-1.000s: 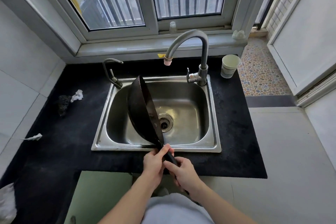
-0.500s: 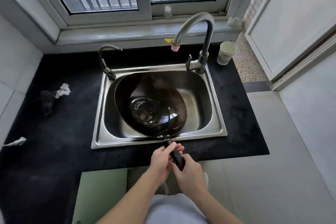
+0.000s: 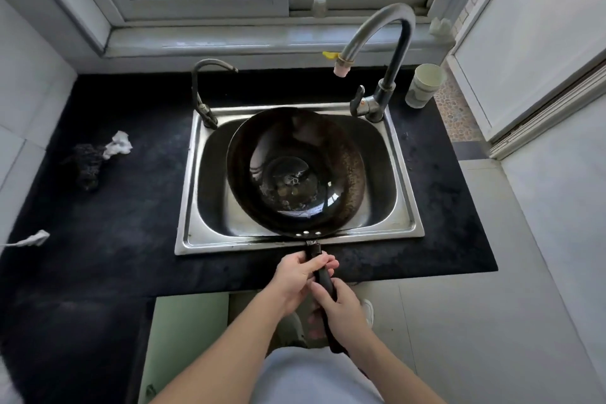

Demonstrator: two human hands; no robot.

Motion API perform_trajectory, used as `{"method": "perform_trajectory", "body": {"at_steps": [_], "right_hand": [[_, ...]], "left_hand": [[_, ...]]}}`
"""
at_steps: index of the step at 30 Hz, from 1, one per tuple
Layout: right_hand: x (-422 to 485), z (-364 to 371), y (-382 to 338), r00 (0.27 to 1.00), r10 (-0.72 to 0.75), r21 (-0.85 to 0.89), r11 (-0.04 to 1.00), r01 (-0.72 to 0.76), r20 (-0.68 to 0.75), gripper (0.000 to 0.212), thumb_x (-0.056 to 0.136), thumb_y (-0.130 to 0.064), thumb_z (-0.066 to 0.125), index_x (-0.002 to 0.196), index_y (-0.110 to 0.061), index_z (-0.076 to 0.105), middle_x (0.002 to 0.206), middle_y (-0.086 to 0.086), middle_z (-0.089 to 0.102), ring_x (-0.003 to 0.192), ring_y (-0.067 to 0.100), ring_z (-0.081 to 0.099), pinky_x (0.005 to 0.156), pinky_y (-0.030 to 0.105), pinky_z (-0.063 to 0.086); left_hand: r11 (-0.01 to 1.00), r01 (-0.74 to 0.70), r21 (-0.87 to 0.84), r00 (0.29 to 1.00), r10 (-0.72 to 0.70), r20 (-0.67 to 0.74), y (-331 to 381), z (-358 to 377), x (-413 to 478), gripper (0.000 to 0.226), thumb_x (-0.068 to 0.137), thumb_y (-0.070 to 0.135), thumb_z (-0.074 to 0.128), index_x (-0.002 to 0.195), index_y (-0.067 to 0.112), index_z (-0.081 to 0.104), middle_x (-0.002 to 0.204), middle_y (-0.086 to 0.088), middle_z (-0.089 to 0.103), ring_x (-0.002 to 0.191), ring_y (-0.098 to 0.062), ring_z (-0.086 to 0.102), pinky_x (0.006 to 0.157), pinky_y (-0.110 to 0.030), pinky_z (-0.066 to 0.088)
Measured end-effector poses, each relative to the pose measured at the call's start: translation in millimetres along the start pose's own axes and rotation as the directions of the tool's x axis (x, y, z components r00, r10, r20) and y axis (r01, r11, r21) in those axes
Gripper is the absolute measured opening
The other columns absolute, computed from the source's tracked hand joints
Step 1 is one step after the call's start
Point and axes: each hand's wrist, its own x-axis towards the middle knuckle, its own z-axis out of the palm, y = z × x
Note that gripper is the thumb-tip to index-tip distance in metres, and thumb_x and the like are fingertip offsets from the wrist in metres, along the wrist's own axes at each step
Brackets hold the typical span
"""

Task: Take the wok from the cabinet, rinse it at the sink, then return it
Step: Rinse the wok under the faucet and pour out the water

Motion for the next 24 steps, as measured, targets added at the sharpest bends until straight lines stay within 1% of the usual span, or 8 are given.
{"method": "perform_trajectory", "body": {"at_steps": [3, 5, 10, 13, 15, 17, 19, 24], "right_hand": [[1.1, 0.4, -1.7, 0.978, 0.095, 0.188, 0.974, -0.13, 0.183, 0.021, 0.098, -0.024, 0.061, 0.097, -0.003, 0.063, 0.069, 0.005, 0.064, 0.055, 0.017, 0.062, 0.05, 0.031, 0.054], [0.9, 2.8, -1.2, 0.971, 0.114, 0.232, 0.959, -0.162, 0.209, 0.018, 0.099, -0.024, 0.06, 0.095, -0.006, 0.061, 0.063, 0.0, 0.058, 0.049, 0.014, 0.051, 0.044, 0.029, 0.047], [0.4, 7.1, -3.1, 0.999, 0.037, 0.135, 0.99, -0.041, 0.038, 0.029, 0.101, -0.029, 0.055, 0.087, -0.003, 0.057, 0.052, -0.002, 0.05, 0.038, 0.012, 0.04, 0.035, 0.023, 0.037], [2.0, 5.9, 1.0, 1.0, -0.015, 0.055, 0.998, 0.016, -0.024, 0.031, 0.1, -0.031, 0.056, 0.085, -0.005, 0.06, 0.051, -0.003, 0.051, 0.038, 0.012, 0.042, 0.037, 0.024, 0.037], [3.6, 4.8, 2.4, 0.997, -0.056, -0.033, 0.998, 0.055, -0.056, 0.031, 0.098, -0.033, 0.058, 0.079, -0.01, 0.061, 0.05, -0.004, 0.053, 0.04, 0.011, 0.045, 0.041, 0.027, 0.039], [3.4, 4.5, 1.3, 0.992, -0.103, -0.125, 0.988, 0.094, -0.069, 0.032, 0.096, -0.036, 0.06, 0.073, -0.014, 0.061, 0.049, -0.004, 0.055, 0.041, 0.01, 0.047, 0.044, 0.029, 0.041], [0.2, 3.8, -1.7, 0.99, -0.122, -0.165, 0.98, 0.109, -0.068, 0.031, 0.096, -0.036, 0.061, 0.072, -0.016, 0.06, 0.049, -0.004, 0.055, 0.042, 0.009, 0.048, 0.045, 0.03, 0.042], [-10.5, -4.0, -10.1, 0.989, -0.144, -0.108, 0.984, 0.14, -0.027, 0.03, 0.098, -0.032, 0.06, 0.075, -0.013, 0.059, 0.051, -0.003, 0.053, 0.038, 0.011, 0.046, 0.038, 0.025, 0.04]], "left_hand": [[0.998, 0.004, 0.057, 0.999, -0.006, 0.04, 0.9, -10.1, 0.0, 0.024, 0.092, 0.009, 0.064, 0.112, -0.004, 0.065, 0.108, -0.018, 0.074, 0.101, -0.025, 0.072, 0.082, -0.031, 0.058], [0.997, -0.002, 0.082, 0.999, -0.002, 0.051, 1.7, -13.0, -0.1, 0.023, 0.092, 0.008, 0.064, 0.112, -0.003, 0.065, 0.107, -0.018, 0.074, 0.102, -0.026, 0.072, 0.085, -0.032, 0.058], [0.998, -0.015, 0.064, 0.999, 0.012, 0.047, 3.3, -6.1, -0.3, 0.028, 0.09, 0.006, 0.066, 0.115, -0.006, 0.062, 0.11, -0.02, 0.073, 0.102, -0.028, 0.072, 0.088, -0.035, 0.059], [1.0, -0.006, 0.016, 1.0, 0.006, 0.024, 2.3, -1.4, -1.4, 0.029, 0.089, 0.003, 0.065, 0.116, -0.008, 0.061, 0.11, -0.021, 0.072, 0.1, -0.028, 0.072, 0.087, -0.035, 0.059], [0.999, -0.007, -0.036, 1.0, 0.007, 0.008, 0.8, 1.2, -2.5, 0.029, 0.089, 0.0, 0.065, 0.116, -0.011, 0.061, 0.109, -0.021, 0.071, 0.094, -0.025, 0.072, 0.081, -0.031, 0.06], [0.999, -0.011, -0.048, 1.0, 0.011, -0.002, 0.2, 1.1, -4.0, 0.027, 0.09, 0.001, 0.064, 0.114, -0.01, 0.062, 0.109, -0.021, 0.072, 0.092, -0.023, 0.072, 0.079, -0.029, 0.06], [0.999, -0.02, -0.042, 1.0, 0.021, 0.004, 0.1, 0.5, -6.7, 0.023, 0.09, 0.003, 0.064, 0.111, -0.007, 0.065, 0.111, -0.021, 0.072, 0.094, -0.024, 0.072, 0.082, -0.031, 0.06], [0.995, -0.09, -0.042, 0.995, 0.091, 0.028, 2.9, 3.8, -15.4, 0.023, 0.091, 0.006, 0.065, 0.111, -0.005, 0.066, 0.109, -0.019, 0.073, 0.096, -0.026, 0.072, 0.078, -0.031, 0.06]]}}
